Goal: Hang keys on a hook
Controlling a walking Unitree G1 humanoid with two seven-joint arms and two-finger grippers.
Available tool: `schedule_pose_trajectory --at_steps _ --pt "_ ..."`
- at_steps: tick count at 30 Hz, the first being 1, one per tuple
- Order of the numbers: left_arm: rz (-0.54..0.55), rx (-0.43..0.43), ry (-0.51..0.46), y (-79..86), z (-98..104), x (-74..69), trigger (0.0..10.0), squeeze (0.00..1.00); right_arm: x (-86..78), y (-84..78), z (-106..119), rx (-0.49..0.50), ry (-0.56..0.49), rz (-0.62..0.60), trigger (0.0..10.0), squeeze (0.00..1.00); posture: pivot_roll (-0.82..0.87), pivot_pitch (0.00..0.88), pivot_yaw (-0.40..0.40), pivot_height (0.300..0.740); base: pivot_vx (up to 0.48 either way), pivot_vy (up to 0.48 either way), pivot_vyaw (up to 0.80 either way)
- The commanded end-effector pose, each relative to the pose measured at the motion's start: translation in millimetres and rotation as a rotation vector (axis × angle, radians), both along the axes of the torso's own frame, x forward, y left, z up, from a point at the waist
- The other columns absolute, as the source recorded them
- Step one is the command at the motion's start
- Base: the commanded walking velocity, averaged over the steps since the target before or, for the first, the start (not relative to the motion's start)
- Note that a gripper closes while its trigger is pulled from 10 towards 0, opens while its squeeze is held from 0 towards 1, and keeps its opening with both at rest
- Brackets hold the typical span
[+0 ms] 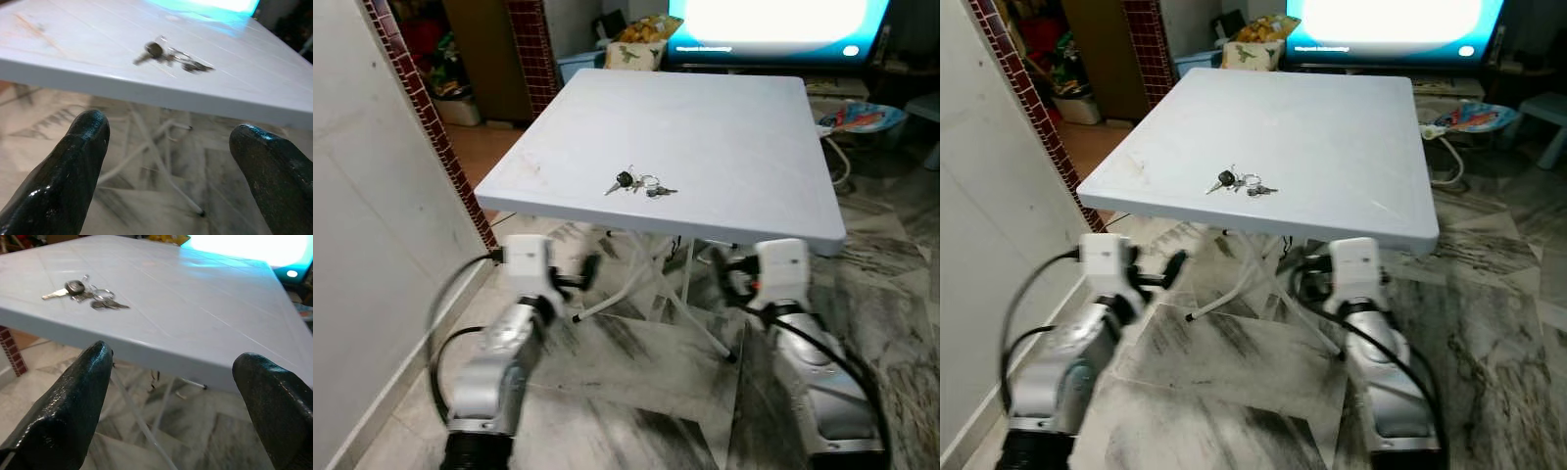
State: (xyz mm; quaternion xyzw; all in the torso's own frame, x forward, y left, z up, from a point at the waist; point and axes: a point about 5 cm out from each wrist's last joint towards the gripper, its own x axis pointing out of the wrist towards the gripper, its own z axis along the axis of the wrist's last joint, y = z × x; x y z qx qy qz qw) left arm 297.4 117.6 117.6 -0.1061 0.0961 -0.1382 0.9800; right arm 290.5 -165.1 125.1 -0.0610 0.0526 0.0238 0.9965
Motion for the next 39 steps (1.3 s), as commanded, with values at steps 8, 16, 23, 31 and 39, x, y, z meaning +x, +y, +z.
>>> schedule_pose_trajectory --at_steps 8,16,23,31,39 --pt "0.025 0.016 0.002 10.8 0.0 0.4 10.0 0.0 0.1 12.3 2.0 0.013 -0.014 0.04 10.0 0.0 -0.01 0.044 0.067 0.74 0.412 0.0 0.0" --pt "0.021 0.016 0.002 10.4 0.3 0.8 10.0 0.0 0.3 12.9 1.8 0.014 -0.017 0.038 10.0 0.0 -0.01 0.044 0.07 0.74 0.425 0.0 0.0" --pt "0.024 0.014 0.004 10.4 0.5 1.5 10.0 0.0 0.4 12.8 1.3 0.014 -0.015 0.039 10.0 0.0 -0.01 0.045 0.07 0.74 0.354 0.251 0.0" --pt "0.02 0.015 0.005 8.7 0.4 1.6 10.0 0.0 0.6 13.1 1.2 0.014 -0.017 0.037 10.0 0.0 0.0 0.044 0.07 0.74 0.303 0.374 0.0" --pt "0.027 0.011 0.009 8.2 0.2 2.7 10.0 0.0 0.9 12.6 1.0 0.014 -0.017 0.036 10.0 0.0 -0.01 0.043 0.07 0.74 0.073 0.142 0.0"
